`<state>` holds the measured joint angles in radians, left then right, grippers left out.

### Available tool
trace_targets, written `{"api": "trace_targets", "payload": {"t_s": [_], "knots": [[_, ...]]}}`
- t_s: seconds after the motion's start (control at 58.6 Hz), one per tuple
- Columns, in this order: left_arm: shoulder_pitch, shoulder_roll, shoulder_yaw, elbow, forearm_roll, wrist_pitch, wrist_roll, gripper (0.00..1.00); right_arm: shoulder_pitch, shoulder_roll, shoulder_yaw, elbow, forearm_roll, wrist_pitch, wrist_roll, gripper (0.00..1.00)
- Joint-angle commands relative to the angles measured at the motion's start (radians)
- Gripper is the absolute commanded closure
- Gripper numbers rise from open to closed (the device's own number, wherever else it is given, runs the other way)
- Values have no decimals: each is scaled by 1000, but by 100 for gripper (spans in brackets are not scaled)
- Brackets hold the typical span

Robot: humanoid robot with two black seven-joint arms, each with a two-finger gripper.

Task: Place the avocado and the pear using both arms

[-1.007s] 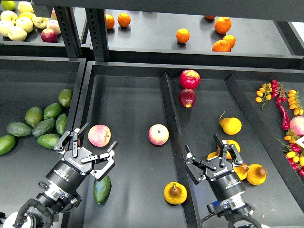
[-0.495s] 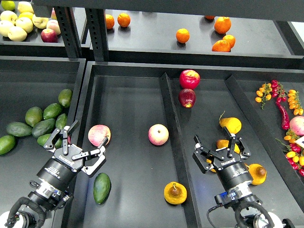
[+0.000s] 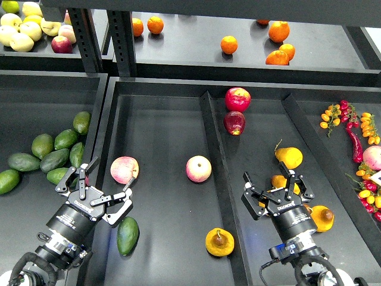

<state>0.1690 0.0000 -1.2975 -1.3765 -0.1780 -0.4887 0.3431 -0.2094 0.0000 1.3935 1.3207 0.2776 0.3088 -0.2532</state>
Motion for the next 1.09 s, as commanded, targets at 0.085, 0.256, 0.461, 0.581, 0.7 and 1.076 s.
{"api": "trace_targets", "payload": {"t_s": [0.085, 0.256, 0.461, 0.581, 0.7, 1.076], "knots": [[15, 0, 0, 1, -2, 0, 1, 0, -22, 0, -1, 2, 0, 13, 0, 0], [15, 0, 4, -1, 0, 0, 1, 0, -24, 0, 1, 2, 0, 18, 0, 0], [-2, 0, 0, 14, 17, 0, 8, 0, -24, 0, -1, 2, 0, 23, 0, 0], [-17, 0, -17, 14, 51, 0, 10, 0, -24, 0, -2, 2, -2, 22, 0, 0], [-37, 0, -19, 22, 126, 0, 10, 0, -24, 0, -2, 2, 0, 21, 0, 0], [-187, 149, 43, 17, 370, 0, 105, 0, -22, 0, -11, 0, 0, 19, 0, 0]]}}
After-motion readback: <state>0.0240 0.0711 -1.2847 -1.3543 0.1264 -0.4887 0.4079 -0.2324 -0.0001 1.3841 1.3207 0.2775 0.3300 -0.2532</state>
